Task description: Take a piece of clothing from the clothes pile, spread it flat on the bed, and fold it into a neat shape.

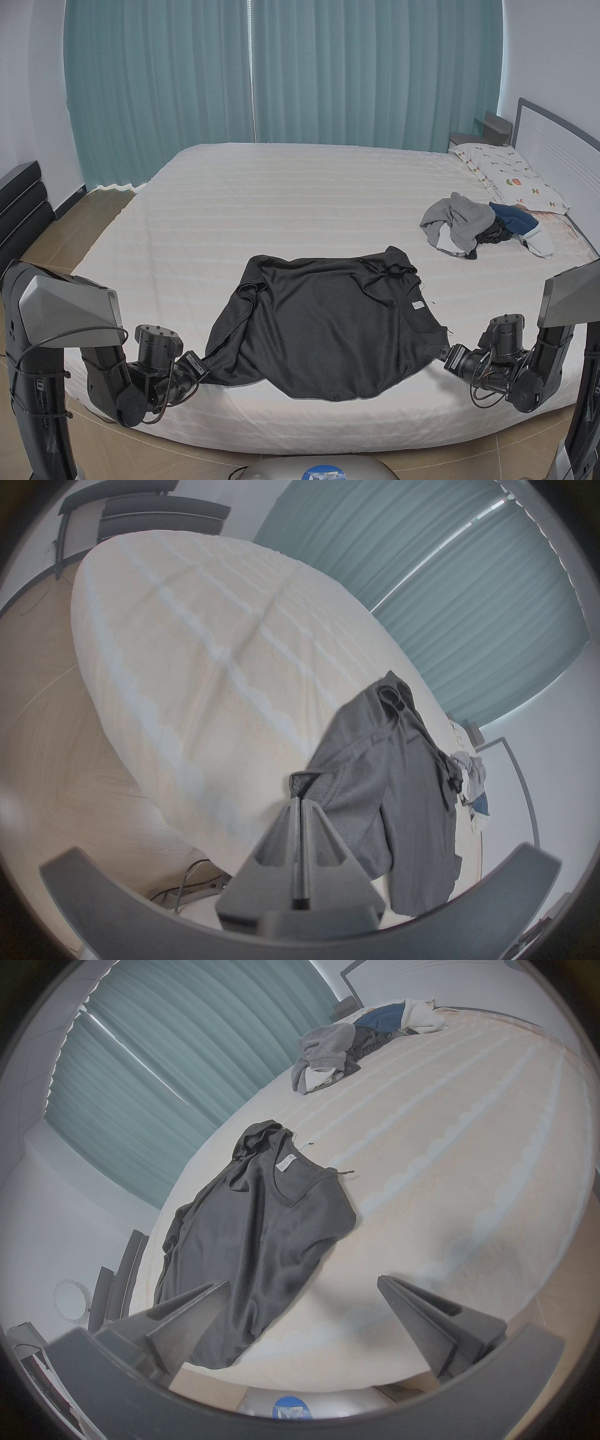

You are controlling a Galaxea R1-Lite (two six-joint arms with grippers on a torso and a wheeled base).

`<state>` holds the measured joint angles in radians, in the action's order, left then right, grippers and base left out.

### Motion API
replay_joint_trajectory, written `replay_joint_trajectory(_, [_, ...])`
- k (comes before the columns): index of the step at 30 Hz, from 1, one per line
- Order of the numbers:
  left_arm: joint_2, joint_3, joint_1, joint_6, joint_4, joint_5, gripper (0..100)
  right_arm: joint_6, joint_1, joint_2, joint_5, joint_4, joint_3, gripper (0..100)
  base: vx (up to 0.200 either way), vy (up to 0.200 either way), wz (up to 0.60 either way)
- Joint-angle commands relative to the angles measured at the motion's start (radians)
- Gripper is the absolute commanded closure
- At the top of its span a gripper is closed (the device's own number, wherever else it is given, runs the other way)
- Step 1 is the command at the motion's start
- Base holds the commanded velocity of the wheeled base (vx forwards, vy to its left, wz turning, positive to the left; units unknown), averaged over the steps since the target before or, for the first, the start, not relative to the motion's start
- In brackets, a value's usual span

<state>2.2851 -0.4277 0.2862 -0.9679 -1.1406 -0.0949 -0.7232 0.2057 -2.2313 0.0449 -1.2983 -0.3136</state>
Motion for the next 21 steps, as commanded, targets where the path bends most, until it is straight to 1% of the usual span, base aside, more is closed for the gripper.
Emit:
replay_joint_trajectory(1, [-0.044,-0.008,-0.041,-0.002,0.001,0.0,100,0.001,-0.003,-0.027,0.0,0.005,-0.042,0,0.0,0.0,0.0])
replay_joint_trajectory(6, [-0.076,-0.002,-0.047,0.005,0.013,0.0,100,0.014,0.001,-0.096,-0.014,0.033,-0.137,0,0.0,0.0,0.0])
replay_joint_trajectory(10, [-0.079,0.006,-0.047,-0.002,0.004,-0.019,100,0.042,-0.002,-0.096,-0.014,0.132,-0.223,0,0.0,0.0,0.0])
replay_joint_trajectory(11, [-0.079,0.006,-0.048,-0.015,0.004,-0.02,100,0.053,-0.005,-0.09,-0.013,0.186,-0.262,0,0.0,0.0,0.0])
replay_joint_trajectory(14, [-0.067,-0.006,-0.045,-0.052,0.004,-0.023,100,0.053,0.0,-0.085,-0.013,0.24,-0.305,0,0.0,0.0,0.0])
replay_joint_trajectory(16, [-0.053,-0.005,-0.039,-0.064,0.002,-0.035,100,0.059,0.001,-0.088,-0.008,0.241,-0.298,0,0.0,0.0,0.0])
replay_joint_trajectory(21, [-0.029,-0.01,-0.048,-0.08,0.002,-0.019,100,0.065,-0.002,-0.097,-0.007,0.241,-0.318,0,0.0,0.0,0.0])
